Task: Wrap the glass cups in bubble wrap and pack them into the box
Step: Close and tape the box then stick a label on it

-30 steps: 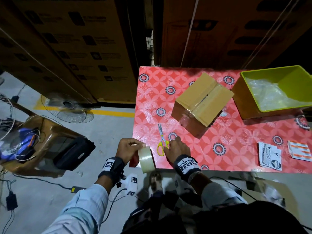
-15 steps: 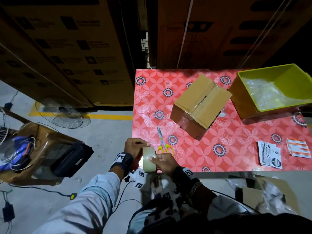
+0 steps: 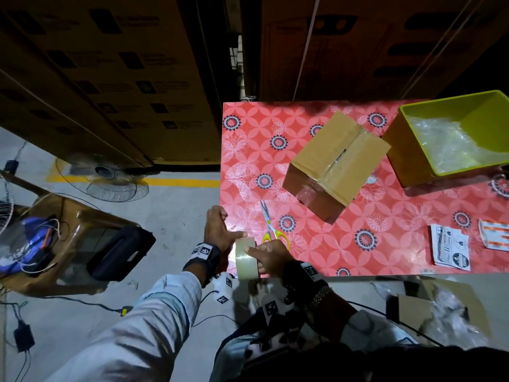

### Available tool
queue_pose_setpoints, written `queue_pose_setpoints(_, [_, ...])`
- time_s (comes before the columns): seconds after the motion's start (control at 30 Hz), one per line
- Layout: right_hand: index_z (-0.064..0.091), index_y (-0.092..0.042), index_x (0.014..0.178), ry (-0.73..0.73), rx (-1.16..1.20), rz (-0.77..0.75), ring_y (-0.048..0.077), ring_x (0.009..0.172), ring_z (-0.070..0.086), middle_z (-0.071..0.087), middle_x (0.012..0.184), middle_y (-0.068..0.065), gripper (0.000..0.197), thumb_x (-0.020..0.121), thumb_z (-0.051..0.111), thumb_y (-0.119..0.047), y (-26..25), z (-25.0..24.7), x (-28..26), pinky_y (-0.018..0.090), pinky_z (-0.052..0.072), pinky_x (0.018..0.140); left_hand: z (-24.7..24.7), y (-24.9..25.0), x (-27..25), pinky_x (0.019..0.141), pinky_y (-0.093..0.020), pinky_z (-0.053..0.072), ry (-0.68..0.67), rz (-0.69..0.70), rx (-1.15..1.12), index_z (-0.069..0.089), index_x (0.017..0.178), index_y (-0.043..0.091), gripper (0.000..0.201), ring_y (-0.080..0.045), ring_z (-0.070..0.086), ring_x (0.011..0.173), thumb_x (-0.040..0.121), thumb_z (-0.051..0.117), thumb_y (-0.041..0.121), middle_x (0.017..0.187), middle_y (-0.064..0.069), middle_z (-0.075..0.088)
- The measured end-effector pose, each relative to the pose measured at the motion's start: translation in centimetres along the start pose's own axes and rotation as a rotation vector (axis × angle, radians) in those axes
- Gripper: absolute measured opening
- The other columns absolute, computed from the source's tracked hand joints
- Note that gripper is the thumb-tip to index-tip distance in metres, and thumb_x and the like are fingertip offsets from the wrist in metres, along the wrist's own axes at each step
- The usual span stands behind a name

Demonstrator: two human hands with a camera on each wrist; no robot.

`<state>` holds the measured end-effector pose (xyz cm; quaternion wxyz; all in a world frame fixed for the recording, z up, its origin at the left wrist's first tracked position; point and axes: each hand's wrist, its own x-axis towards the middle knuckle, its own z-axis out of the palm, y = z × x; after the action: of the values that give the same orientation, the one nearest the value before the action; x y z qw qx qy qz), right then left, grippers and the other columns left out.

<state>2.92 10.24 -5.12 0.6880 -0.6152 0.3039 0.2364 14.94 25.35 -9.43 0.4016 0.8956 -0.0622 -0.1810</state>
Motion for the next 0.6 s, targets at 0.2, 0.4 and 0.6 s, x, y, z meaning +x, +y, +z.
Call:
queue_pose_setpoints(0.2, [0.044,-0.016,0.058,-0.016,0.031,0.056,0.019,0.048,0.041,0.039,0.058,0.008,0.049,0.083,0.080,-0.040,0.4,-0.4,0.0,0.028,0.039,0.054,-1.4,-0.1,1.3,0.064,-0.037,0.049,-0.092,-0.093,0.365,0.039,0.097,0.026,0.078,-0.026,0.057,0.070,0.057,0.088,0.072,0.101,0.002,0.046])
queue_pose_setpoints(0.4, [0.043,-0.022,0.054,-0.045,-0.008,0.099,0.021,0.059,0.045,0.045,0.061,0.011,0.053,0.081,0.080,-0.049,0.3,-1.1,-0.8,0.031,0.041,0.063,-1.0,1.1,0.3,0.079,-0.044,0.054,-0.040,-0.262,0.305,0.041,0.103,0.023,0.088,-0.032,0.063,0.091,0.053,0.078,0.085,0.102,-0.002,0.056])
queue_pose_setpoints(0.6, [0.070,-0.005,0.088,-0.052,-0.002,0.105,0.016,0.072,0.070,0.077,0.084,0.010,0.038,0.084,0.082,-0.041,-0.5,-2.8,-1.4,0.023,0.044,0.059,-2.1,2.5,2.0,0.097,-0.054,0.054,-0.178,-0.449,0.407,0.030,0.151,0.009,0.137,-0.044,0.052,0.132,0.050,0.072,0.092,0.151,-0.019,0.042])
